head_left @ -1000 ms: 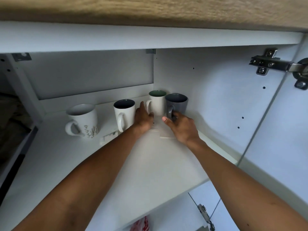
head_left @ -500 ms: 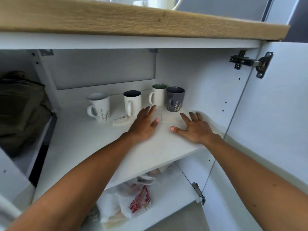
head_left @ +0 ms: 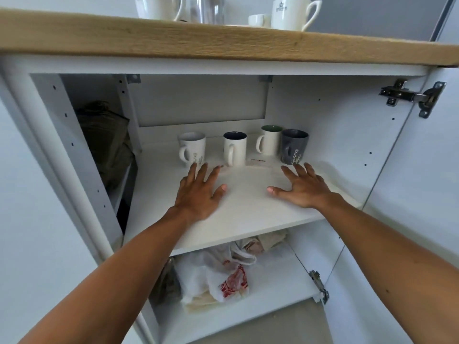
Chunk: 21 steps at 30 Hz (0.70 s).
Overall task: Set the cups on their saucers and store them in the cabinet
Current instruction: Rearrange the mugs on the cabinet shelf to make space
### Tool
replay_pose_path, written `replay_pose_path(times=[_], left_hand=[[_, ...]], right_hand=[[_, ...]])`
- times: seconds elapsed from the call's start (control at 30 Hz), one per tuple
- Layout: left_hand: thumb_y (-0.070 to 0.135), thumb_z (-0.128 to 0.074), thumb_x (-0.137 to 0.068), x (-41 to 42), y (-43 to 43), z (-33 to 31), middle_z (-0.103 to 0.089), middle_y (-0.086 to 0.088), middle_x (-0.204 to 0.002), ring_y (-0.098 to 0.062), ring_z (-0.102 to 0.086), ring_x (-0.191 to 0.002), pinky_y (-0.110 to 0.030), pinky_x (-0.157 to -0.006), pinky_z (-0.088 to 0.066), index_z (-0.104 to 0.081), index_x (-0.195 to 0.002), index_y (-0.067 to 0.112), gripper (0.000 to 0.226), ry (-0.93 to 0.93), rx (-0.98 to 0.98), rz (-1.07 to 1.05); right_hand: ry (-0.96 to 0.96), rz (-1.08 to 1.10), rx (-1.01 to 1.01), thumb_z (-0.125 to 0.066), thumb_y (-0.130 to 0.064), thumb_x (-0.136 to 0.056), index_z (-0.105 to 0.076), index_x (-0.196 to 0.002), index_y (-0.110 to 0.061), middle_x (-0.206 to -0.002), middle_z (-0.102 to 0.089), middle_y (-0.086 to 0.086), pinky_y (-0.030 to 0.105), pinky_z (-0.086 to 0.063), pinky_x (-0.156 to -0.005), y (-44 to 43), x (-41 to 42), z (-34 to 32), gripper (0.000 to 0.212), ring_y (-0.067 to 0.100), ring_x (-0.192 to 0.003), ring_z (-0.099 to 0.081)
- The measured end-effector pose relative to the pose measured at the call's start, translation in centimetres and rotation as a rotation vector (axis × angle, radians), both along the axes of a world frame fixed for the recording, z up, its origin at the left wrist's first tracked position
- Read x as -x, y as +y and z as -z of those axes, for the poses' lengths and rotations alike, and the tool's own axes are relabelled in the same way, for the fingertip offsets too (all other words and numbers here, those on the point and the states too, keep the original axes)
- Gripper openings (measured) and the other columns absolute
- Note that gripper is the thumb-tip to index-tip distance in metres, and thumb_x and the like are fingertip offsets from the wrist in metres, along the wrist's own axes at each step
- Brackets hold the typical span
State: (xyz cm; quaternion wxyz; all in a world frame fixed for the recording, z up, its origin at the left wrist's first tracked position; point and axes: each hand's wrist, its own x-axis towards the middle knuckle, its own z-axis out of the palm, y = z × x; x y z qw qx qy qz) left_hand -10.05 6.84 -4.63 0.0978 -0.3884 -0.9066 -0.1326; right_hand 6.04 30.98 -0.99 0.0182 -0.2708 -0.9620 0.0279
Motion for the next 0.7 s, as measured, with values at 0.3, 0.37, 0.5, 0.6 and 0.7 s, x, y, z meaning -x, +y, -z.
replay_pose_path(times=[0.3,0.37,0.5,0.6,0.7], left_hand=[[0.056,-0.026,-0.098,4.2,-2.8,-1.0,-0.019,-0.011,-0.160,-0.035,-0.009,-0.148,-0.049,-0.114,-0.021,-0.018,-0.154,0.026,0.064,0.215,-0.054,-0.234],[0.054,-0.030,-0.097,5.1,-2.6,-1.2,-0.028,-0.011,-0.154,-0.036,-0.022,-0.140,-0.048,-0.106,-0.029,-0.025,-0.150,0.025,0.060,0.248,-0.123,-0.275],[0.050,-0.037,-0.097,7.0,-1.5,-2.0,-0.039,-0.010,-0.145,-0.035,-0.040,-0.122,-0.047,-0.094,-0.038,-0.030,-0.145,0.021,0.056,0.195,-0.256,-0.324],[0.046,-0.038,-0.099,8.5,-0.5,-2.1,-0.046,-0.013,-0.139,-0.038,-0.046,-0.117,-0.048,-0.092,-0.044,-0.034,-0.143,0.015,0.053,0.102,-0.307,-0.337],[0.040,-0.040,-0.101,10.0,0.3,-1.7,-0.060,-0.017,-0.122,-0.037,-0.055,-0.107,-0.041,-0.084,-0.048,-0.048,-0.127,0.010,0.041,-0.047,-0.523,-0.273]], right_hand=[[0.021,-0.161,0.071,-0.036,-0.088,-0.077,-0.010,-0.157,-0.032,-0.167,-0.006,0.001,0.051,-0.015,-0.119,-3.3,7.4,-0.1,0.101,0.028,-0.153,0.002],[0.048,-0.168,0.116,-0.039,-0.084,-0.080,-0.016,-0.157,-0.030,-0.164,-0.015,0.004,0.050,-0.020,-0.116,-3.6,9.0,0.0,0.096,0.029,-0.151,-0.007],[0.114,-0.175,0.146,-0.042,-0.078,-0.085,-0.028,-0.151,-0.029,-0.148,-0.038,0.010,0.048,-0.034,-0.105,-3.6,12.1,0.3,0.083,0.035,-0.140,-0.027],[0.114,-0.159,0.234,-0.045,-0.076,-0.085,-0.035,-0.145,-0.030,-0.139,-0.046,0.010,0.046,-0.037,-0.102,-3.1,14.1,0.6,0.076,0.035,-0.135,-0.033],[0.238,-0.150,0.386,-0.049,-0.073,-0.085,-0.049,-0.135,-0.028,-0.122,-0.060,0.008,0.043,-0.045,-0.097,-2.9,15.5,0.6,0.066,0.034,-0.122,-0.050]])
